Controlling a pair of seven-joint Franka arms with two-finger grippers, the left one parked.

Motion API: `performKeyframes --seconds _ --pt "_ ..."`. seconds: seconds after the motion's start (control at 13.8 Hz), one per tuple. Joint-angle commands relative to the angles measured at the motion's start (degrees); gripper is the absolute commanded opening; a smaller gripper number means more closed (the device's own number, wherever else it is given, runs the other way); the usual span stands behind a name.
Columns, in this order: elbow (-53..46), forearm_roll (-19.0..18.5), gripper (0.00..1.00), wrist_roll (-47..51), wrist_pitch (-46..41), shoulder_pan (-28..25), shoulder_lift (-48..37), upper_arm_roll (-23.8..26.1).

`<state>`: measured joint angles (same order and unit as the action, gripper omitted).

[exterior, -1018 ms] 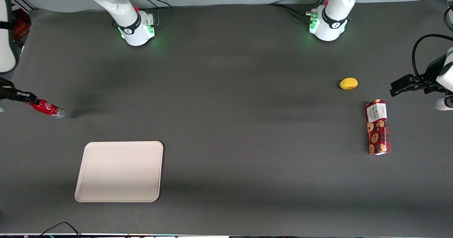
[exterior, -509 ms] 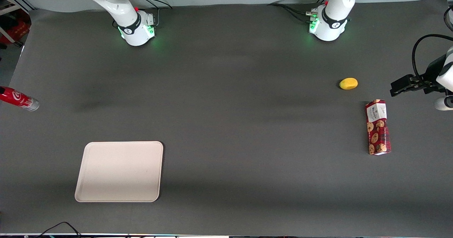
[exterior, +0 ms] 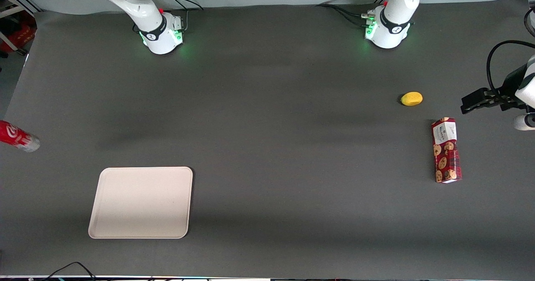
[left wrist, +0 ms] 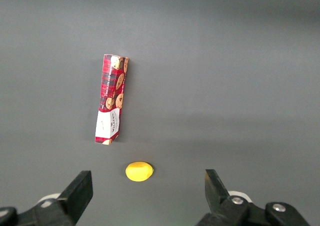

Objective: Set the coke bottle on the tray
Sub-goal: 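Lift the red bottle and carry it toward the white tray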

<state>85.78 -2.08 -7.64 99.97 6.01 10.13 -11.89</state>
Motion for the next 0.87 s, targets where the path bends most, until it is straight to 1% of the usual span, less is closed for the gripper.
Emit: performKeyframes --seconds 0.0,0.15,0.29,0.44,0.51,0.65,0.8 --pt "-10.7 -0.03 0.0 3.23 -1.36 -0.03 9.0 2.47" --pt "-10.81 2.25 0.0 4.91 3.18 -0.03 13.05 4.41" --pt "-10.72 4.44 0.0 5.71 8.2 -0.03 17.0 4.94" --pt "-10.72 4.63 0.0 4.39 9.79 -0.03 21.05 4.94" --pt "-10.72 4.81 0.0 4.39 12.76 -0.03 22.55 5.03" --pt "-10.72 4.81 0.0 4.3 15.59 -0.73 26.06 5.03" --pt "-10.72 4.89 0.0 4.3 17.53 -0.82 27.74 5.03"
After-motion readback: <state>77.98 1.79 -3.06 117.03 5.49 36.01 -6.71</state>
